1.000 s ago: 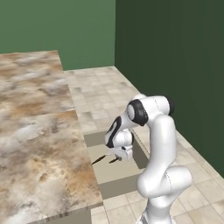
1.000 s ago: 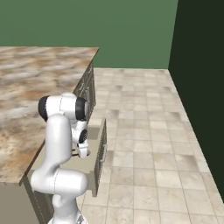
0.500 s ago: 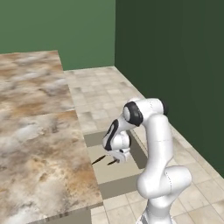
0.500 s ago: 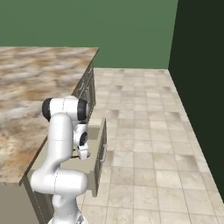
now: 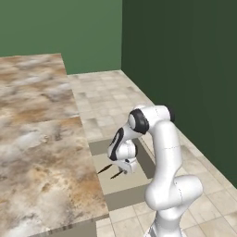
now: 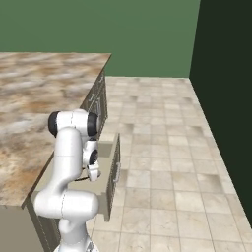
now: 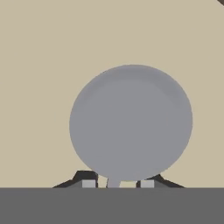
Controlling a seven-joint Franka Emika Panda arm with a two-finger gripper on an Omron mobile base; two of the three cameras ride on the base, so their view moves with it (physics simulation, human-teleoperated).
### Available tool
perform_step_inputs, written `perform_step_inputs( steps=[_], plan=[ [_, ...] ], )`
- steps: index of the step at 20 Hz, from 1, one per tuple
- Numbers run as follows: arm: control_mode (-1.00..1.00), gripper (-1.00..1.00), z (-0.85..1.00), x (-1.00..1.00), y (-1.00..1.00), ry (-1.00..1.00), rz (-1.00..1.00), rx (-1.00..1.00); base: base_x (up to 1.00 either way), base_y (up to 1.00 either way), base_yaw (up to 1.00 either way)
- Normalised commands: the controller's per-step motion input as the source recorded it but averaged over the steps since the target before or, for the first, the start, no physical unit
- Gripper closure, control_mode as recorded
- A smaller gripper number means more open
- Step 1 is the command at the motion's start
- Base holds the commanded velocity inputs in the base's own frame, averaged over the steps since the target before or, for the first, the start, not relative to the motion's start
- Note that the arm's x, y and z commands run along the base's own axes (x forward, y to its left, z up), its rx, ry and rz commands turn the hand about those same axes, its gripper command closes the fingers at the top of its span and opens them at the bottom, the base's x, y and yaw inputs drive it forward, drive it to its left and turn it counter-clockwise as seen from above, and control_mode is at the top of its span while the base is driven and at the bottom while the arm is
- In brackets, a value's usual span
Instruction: Organize the utensils by type. Pick up the wooden spoons from the counter and place them in the open cabinet. Then pick up the metallic utensils from the counter and place them in the open drawer.
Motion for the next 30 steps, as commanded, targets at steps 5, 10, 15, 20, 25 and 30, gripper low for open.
perform_step_inputs(
  steps=[5,10,15,20,25,30],
  plan=[
    [-1.00,-1.00,-0.01,0.00,0.00,0.00,0.00,0.00,0.00,0.00,0.00],
    [-1.00,-1.00,0.16,-0.01,0.00,-0.01,0.01,0.00,0.00,0.00,0.00],
    [-1.00,-1.00,0.58,-0.07,0.00,-0.04,0.06,0.00,0.00,0.00,0.00],
    [-1.00,-1.00,0.79,-0.09,0.00,-0.12,0.13,0.00,0.00,0.00,0.00],
    [-1.00,-1.00,0.81,-0.21,0.00,-0.24,0.24,0.00,0.00,0.00,0.00],
    [-1.00,-1.00,0.71,-0.33,0.00,-0.21,0.39,0.00,0.00,0.00,0.00]
  ],
)
